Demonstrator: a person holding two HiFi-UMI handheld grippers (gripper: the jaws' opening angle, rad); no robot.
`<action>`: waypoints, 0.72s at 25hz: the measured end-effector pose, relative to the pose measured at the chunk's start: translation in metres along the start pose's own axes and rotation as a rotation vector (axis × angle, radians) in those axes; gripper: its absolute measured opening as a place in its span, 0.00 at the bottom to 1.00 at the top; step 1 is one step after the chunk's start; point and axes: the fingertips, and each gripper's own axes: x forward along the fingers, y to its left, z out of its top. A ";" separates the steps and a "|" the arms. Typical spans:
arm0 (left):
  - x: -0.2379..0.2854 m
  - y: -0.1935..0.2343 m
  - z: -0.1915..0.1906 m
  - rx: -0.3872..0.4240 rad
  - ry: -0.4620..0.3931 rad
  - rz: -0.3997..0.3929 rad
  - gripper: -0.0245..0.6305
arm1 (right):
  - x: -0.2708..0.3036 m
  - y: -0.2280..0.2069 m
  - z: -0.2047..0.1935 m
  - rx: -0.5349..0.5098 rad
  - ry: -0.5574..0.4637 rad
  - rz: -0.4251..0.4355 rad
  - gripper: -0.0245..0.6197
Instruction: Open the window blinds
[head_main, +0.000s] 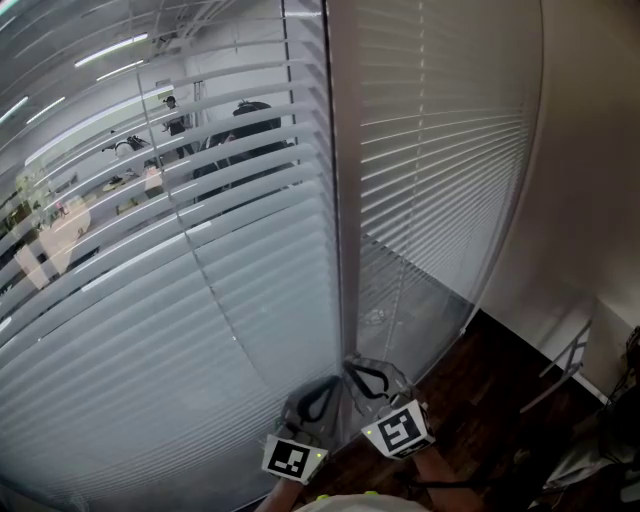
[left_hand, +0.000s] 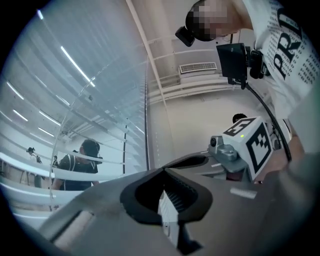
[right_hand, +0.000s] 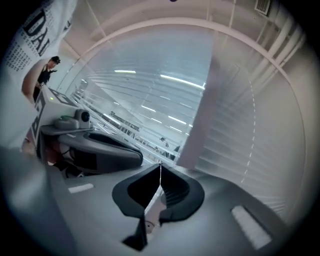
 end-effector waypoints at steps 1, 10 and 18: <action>0.000 0.000 0.002 0.008 -0.004 0.002 0.03 | -0.001 0.002 0.006 -0.016 -0.014 0.008 0.05; -0.005 0.005 0.007 0.014 -0.014 0.032 0.03 | -0.002 0.007 0.015 0.015 -0.053 0.007 0.05; -0.005 0.006 0.006 0.010 -0.012 0.042 0.03 | -0.002 0.008 0.015 0.019 -0.054 0.008 0.05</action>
